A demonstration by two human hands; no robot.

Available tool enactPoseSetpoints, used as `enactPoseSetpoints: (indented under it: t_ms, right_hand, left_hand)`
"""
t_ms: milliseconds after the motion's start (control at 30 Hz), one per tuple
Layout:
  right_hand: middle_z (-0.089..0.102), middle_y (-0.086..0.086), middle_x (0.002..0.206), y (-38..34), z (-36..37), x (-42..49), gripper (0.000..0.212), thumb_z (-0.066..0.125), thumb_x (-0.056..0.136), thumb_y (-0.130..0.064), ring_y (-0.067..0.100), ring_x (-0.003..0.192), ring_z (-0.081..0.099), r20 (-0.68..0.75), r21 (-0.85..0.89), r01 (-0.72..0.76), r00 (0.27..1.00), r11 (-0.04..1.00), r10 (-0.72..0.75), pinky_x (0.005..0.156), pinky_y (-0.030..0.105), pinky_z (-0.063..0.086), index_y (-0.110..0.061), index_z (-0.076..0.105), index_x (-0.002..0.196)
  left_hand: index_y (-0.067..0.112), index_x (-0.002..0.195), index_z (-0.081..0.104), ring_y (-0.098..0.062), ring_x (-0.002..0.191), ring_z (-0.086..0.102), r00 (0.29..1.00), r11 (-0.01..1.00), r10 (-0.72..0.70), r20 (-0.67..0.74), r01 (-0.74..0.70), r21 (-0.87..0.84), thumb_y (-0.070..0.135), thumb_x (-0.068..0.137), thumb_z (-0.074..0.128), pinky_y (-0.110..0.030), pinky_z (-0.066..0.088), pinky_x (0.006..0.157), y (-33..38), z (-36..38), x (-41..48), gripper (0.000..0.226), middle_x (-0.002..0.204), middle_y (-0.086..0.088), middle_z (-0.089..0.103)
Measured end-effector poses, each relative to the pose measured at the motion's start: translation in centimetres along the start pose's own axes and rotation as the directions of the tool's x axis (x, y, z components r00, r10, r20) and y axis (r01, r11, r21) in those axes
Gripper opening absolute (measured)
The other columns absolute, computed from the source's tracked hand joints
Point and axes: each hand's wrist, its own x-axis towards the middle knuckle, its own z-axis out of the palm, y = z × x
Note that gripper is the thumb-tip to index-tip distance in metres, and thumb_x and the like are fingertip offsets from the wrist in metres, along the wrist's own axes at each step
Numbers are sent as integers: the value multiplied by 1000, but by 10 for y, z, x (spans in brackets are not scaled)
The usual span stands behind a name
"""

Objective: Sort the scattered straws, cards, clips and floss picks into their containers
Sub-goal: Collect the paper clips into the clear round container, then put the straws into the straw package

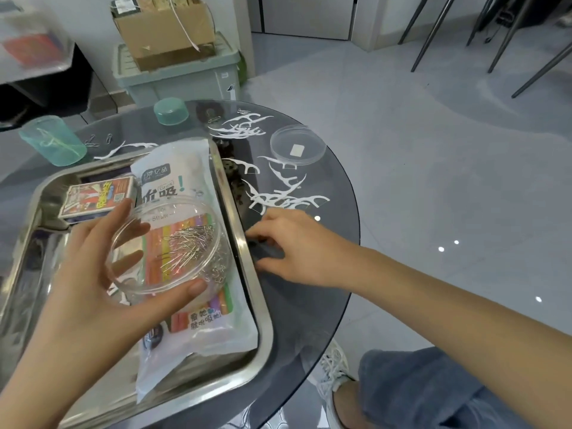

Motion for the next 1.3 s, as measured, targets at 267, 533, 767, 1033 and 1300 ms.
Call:
enactPoseSetpoints:
  t_ms: [267, 533, 767, 1033, 1300]
  right_hand:
    - [37, 1, 114, -3, 5, 0, 65, 80, 69, -39, 16, 107, 36, 175, 48, -16, 985, 999, 7, 93, 26, 39, -19, 53, 124]
    - [47, 4, 111, -10, 38, 2, 46, 69, 80, -35, 21, 101, 43, -189, 4, -46, 981, 999, 46, 92, 37, 39, -10, 59, 117]
    - [48, 4, 112, -13, 44, 10, 33, 63, 82, -27, 22, 100, 44, -257, -35, -50, 966, 998, 40, 89, 37, 41, -7, 59, 108]
    - [54, 11, 102, -7, 31, -8, 23, 48, 85, -3, 30, 91, 51, -380, -73, -145, 919, 987, 107, 73, 39, 45, -3, 56, 107]
    - [56, 10, 99, -12, 26, -1, 23, 50, 92, -21, 28, 90, 53, -419, -129, -120, 906, 984, 56, 71, 35, 44, -4, 55, 107]
  left_hand:
    - [46, 143, 31, 0, 123, 48, 1000, 1000, 17, -6, -17, -10, 81, 46, 73, -45, 47, 94, 3, -5, -2, 112, 129, 28, 40]
    - [57, 135, 31, 3, 120, 50, 1000, 997, 28, -11, -29, -74, 79, 46, 73, -33, 46, 92, 13, 0, -3, 101, 123, 34, 40]
    - [62, 133, 30, 16, 114, 48, 1000, 999, 15, -26, -16, -39, 79, 49, 73, -24, 44, 86, 11, -6, -1, 97, 124, 30, 44]
    - [63, 129, 29, 19, 115, 44, 998, 1000, 8, -60, -10, -25, 78, 50, 73, -22, 39, 90, 11, -13, -1, 92, 125, 37, 43]
    - [46, 139, 31, 20, 112, 46, 998, 999, -36, -59, 34, -22, 70, 47, 79, -24, 42, 89, 18, -14, -1, 106, 125, 27, 44]
